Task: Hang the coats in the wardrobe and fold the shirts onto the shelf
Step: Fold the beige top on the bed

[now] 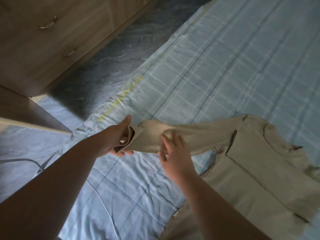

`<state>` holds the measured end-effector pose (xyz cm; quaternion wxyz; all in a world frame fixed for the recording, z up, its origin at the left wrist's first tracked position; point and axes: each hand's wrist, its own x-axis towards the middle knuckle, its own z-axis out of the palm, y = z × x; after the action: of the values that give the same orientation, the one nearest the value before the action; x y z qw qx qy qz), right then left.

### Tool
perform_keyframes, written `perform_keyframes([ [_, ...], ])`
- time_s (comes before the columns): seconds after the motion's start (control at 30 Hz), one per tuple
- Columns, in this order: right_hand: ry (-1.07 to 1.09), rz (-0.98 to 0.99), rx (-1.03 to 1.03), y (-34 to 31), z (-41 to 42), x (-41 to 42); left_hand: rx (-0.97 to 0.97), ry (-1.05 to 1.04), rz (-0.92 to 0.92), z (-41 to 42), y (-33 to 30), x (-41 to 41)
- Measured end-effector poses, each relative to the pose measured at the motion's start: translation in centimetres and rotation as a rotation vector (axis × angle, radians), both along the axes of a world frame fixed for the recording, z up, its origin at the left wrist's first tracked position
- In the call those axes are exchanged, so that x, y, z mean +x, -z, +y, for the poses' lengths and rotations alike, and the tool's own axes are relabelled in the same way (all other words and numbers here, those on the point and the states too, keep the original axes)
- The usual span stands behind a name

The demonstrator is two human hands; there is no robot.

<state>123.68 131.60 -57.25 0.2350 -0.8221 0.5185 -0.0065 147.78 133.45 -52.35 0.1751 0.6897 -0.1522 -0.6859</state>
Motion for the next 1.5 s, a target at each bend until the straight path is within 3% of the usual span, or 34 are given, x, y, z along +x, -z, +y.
perform_keyframes([
  [0.07,-0.091,0.180,0.046,-0.5,1.3,1.0,0.007,-0.026,0.011,0.5,-0.2,0.9],
  [0.13,-0.142,0.234,0.117,-1.0,2.3,2.0,0.010,-0.073,-0.045,0.8,-0.4,1.3],
  [0.2,-0.182,0.220,0.066,-1.5,2.8,3.2,-0.005,-0.071,-0.122,1.4,-0.8,0.9],
  [0.27,-0.287,0.151,-0.008,-1.7,3.3,4.6,-0.138,0.018,-0.185,2.1,-0.8,0.2],
  [0.37,-0.392,-0.022,0.047,-2.0,4.6,7.4,-0.315,0.093,-0.258,3.2,-0.7,-0.3],
  [0.5,-0.386,-0.015,0.161,-1.5,3.8,10.0,-0.344,-0.019,-0.457,3.4,0.4,1.1],
  [0.57,-0.379,-0.067,0.097,-1.1,3.0,10.2,-0.348,-0.032,-0.664,3.5,1.3,2.4],
  [0.63,-0.313,-0.142,0.010,-1.2,2.3,9.4,-0.320,-0.027,-0.741,3.7,1.7,3.3],
  [0.77,-0.036,0.033,-0.171,-1.4,0.7,5.6,-0.310,-0.021,-0.829,3.5,2.2,2.9],
  [0.9,0.165,0.228,-0.128,0.7,-0.6,1.5,-0.295,-0.157,-0.804,3.7,2.6,1.7],
  [1.03,0.122,0.296,-0.033,1.8,-0.9,0.4,-0.309,-0.304,-0.753,3.3,2.0,0.2],
  [1.2,0.057,0.230,0.043,-0.3,-2.1,0.1,-0.510,-0.626,-0.622,1.3,-0.8,-2.2],
  [1.33,0.138,0.147,-0.070,-1.9,-2.9,-3.3,-0.635,-0.671,-0.642,-1.8,-4.9,-6.0],
  [1.5,0.320,0.206,-0.142,-3.1,-3.1,-11.8,-0.787,-0.628,-0.521,-6.7,-8.0,-14.5],
])
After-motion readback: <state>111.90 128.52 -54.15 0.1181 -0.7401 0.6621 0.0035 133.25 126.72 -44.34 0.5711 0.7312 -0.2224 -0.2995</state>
